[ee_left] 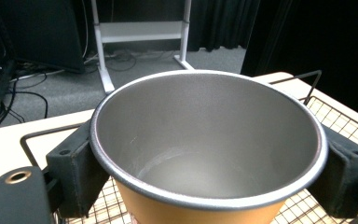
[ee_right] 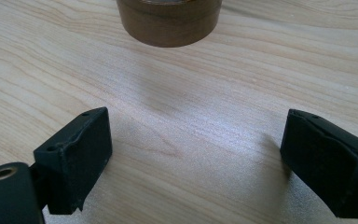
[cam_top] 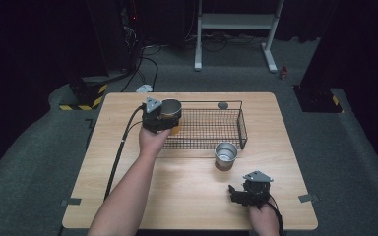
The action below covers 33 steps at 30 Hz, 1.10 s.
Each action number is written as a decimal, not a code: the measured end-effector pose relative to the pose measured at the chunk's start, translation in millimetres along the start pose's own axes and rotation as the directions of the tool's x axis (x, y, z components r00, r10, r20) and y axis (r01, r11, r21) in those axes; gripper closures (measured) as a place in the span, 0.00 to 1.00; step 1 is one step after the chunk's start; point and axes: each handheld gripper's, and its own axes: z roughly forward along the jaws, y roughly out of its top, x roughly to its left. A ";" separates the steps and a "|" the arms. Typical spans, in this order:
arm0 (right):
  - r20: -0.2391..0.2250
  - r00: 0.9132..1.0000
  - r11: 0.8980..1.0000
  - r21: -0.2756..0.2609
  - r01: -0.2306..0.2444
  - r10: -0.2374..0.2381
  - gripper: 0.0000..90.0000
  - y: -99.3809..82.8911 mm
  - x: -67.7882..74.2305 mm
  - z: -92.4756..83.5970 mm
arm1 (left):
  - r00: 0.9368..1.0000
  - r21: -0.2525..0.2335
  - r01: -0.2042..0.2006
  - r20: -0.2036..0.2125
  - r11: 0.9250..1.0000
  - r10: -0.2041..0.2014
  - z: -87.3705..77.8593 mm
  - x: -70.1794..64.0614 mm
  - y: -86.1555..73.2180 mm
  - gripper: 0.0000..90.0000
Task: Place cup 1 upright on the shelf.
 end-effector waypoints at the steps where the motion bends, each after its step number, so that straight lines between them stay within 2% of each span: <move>1: 0.000 1.000 1.000 0.000 0.000 0.000 0.10 0.0 0.0 0.0 | 1.000 0.005 -0.001 -0.001 1.000 0.001 0.9 -0.1 -0.6 0.14; 23: 0.000 1.000 1.000 -0.001 -0.002 0.002 0.10 0.0 0.1 0.1 | 1.000 0.084 0.012 -0.016 0.996 -0.010 21.7 -3.7 -15.7 0.14; 33: 0.000 1.000 1.000 0.001 -0.002 0.002 0.10 -0.1 0.2 -0.1 | 1.000 0.159 0.008 -0.031 0.987 -0.004 31.2 -5.9 -24.2 0.14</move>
